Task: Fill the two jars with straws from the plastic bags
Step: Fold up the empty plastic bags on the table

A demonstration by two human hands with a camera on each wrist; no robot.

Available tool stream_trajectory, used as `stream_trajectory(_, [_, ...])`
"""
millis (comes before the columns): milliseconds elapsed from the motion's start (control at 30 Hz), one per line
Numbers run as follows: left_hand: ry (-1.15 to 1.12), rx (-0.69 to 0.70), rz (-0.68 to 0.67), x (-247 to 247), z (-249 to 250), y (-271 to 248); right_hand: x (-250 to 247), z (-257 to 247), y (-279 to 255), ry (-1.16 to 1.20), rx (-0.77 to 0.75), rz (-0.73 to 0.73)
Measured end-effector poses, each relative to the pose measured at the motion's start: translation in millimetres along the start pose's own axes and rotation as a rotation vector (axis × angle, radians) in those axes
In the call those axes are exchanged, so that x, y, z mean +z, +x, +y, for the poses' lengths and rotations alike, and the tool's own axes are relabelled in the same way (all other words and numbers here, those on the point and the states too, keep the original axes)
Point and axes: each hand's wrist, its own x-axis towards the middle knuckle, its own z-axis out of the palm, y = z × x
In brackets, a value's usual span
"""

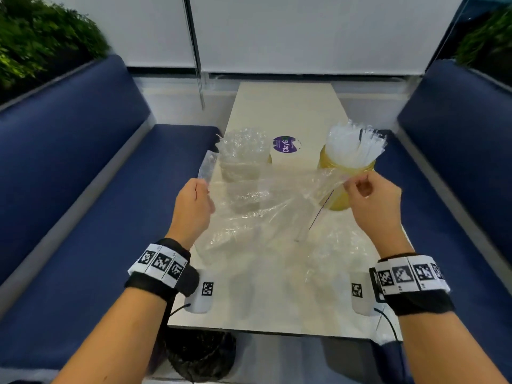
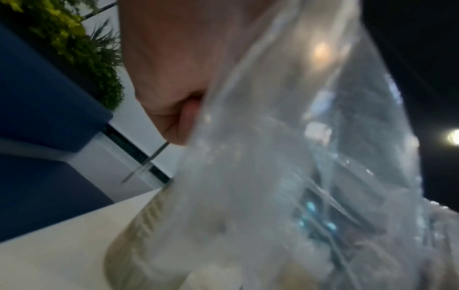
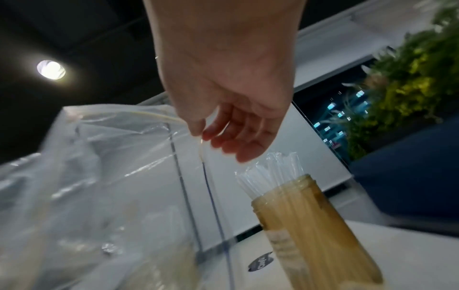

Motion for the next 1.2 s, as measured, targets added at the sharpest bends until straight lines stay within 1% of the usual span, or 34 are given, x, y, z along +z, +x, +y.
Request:
stream_trajectory(67, [-0.108,-0.024,-0.015,6,8,-1,3,-2,-17,0.126,0.059,-0.042])
stream_trajectory(133, [-0.232,-0.089,-0.017,12,14,-5,9,-4,-40,0.303,0.105,-0.072])
stream_trajectory(200, [-0.32,-0.159,-0.006,16,17,-8,18,-3,-59,0.456,0.057,-0.188])
stream_trajectory(233, [-0.333,-0.172,-0.001,17,16,-9,22,-1,-67,0.488,0.007,-0.246])
stream_trajectory(267, [-0.342,-0.186,0.007,17,17,-10,24,-1,-72,0.497,-0.028,-0.269])
stream_trajectory(333, [-0.374,-0.21,0.024,15,17,-10,29,4,-77,0.491,-0.02,-0.252])
stream_trajectory(400, [-0.398,-0.238,0.034,14,17,-9,38,8,-79,0.44,0.018,-0.249])
stream_trajectory(467, [-0.427,-0.266,0.033,14,17,-10,51,6,-77,0.441,0.06,-0.254])
stream_trajectory(533, [-0.419,-0.246,0.044,13,19,-10,60,2,-71,0.486,0.087,-0.231])
stream_trajectory(567, [-0.388,-0.214,0.06,10,19,-9,59,2,-67,0.516,0.093,-0.216])
stream_trajectory(633, [-0.273,-0.136,0.114,0,21,-7,43,7,-56,0.523,0.087,-0.145])
stream_trajectory(700, [-0.194,-0.097,0.165,-8,18,-3,13,12,-47,0.48,0.074,-0.072])
stream_trajectory(767, [-0.186,-0.077,0.15,-8,15,0,-20,10,-46,0.483,0.065,-0.067])
stream_trajectory(833, [-0.156,-0.043,0.069,4,14,-2,-47,1,-53,0.504,0.064,-0.115])
stream_trajectory(867, [-0.161,-0.033,0.011,12,16,-5,-58,-4,-57,0.521,0.089,-0.151])
stream_trajectory(967, [-0.252,-0.041,-0.224,43,22,-11,-84,-12,-66,0.506,0.176,-0.302])
stream_trajectory(1000, [-0.258,-0.043,-0.306,54,23,-12,-90,-11,-68,0.477,0.183,-0.302])
stream_trajectory(1067, [-0.225,-0.054,-0.45,77,21,-12,-102,-9,-72,0.372,0.206,-0.21])
stream_trajectory(1133, [-0.183,-0.093,-0.578,102,17,-12,-110,3,-77,0.232,0.295,-0.039])
stream_trajectory(1200, [-0.133,-0.104,-0.653,130,16,-16,-117,25,-84,0.106,0.405,0.111])
